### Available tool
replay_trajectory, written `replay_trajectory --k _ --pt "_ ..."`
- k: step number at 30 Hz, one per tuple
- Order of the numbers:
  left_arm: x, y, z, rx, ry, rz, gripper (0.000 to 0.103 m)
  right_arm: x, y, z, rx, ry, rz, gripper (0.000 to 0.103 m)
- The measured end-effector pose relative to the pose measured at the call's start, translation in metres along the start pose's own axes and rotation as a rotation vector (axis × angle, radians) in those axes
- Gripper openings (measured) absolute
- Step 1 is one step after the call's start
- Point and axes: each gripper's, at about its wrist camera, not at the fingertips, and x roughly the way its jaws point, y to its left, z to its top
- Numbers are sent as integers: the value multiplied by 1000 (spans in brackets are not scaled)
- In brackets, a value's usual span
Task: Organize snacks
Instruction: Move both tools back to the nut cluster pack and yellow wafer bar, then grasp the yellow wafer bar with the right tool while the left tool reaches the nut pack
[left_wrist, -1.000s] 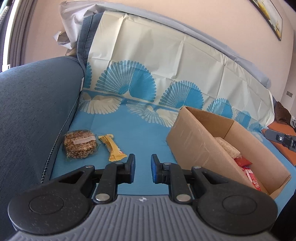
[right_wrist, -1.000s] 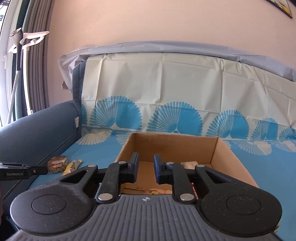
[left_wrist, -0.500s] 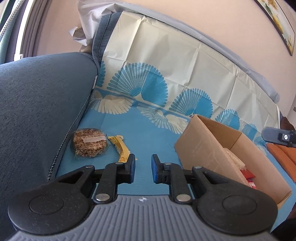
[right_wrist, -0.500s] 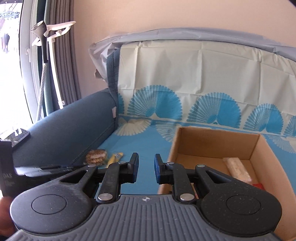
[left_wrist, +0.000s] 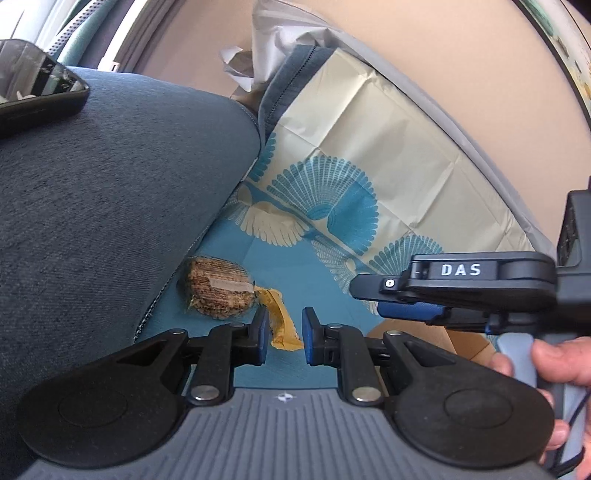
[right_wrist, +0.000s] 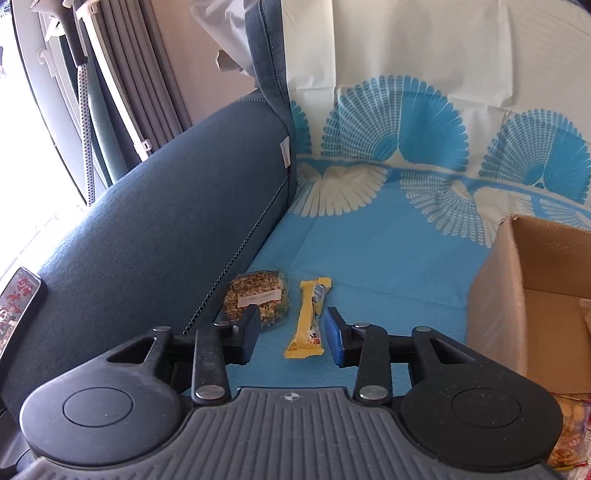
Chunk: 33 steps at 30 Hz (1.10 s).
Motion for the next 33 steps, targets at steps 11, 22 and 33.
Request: replay_trajectory --k 11,22,33 --pt "-3 5 2 -9 -8 -1 31 108 12 -5 22 126 -86 59" --pt "-1 3 -1 0 -11 5 44 116 3 -42 -39 181 -109 27" --pt "1 2 -1 0 -7 20 44 8 -1 -117 -79 89 -163 26"
